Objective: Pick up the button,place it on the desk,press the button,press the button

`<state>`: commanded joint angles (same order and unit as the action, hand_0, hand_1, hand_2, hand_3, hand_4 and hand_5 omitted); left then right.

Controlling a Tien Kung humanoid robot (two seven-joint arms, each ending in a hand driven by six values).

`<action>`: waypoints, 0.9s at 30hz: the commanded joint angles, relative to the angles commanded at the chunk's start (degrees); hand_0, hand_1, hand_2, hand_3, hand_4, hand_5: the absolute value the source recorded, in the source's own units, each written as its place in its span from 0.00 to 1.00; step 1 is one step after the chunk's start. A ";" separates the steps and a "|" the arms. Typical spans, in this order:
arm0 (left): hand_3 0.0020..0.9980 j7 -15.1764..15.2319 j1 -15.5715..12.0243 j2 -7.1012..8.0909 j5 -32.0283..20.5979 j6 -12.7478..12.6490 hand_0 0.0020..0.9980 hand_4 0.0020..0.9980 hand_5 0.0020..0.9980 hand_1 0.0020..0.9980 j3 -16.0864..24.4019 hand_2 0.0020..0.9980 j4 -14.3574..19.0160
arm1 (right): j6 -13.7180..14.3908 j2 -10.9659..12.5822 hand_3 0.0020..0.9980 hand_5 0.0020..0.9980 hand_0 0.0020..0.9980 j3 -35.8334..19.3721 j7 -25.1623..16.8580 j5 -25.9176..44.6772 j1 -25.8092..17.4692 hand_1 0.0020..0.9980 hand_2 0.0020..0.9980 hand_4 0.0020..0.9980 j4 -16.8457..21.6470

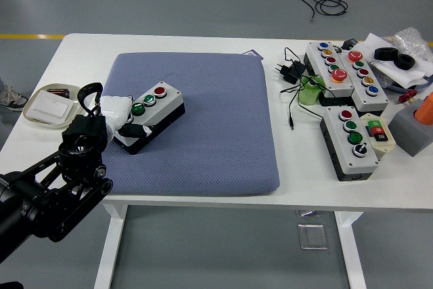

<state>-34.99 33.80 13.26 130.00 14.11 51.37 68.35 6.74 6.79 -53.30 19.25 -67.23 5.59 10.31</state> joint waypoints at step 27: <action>0.29 45.42 5.60 5.67 0.00 -17.23 0.37 0.44 0.00 0.27 -8.09 0.21 -3.13 | 0.06 0.03 0.57 0.24 0.63 0.17 0.09 0.24 0.11 0.54 0.62 0.31 0.00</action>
<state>10.43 39.40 18.92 130.00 -3.12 43.28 65.22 6.80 6.82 -53.13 19.34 -66.99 5.70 10.31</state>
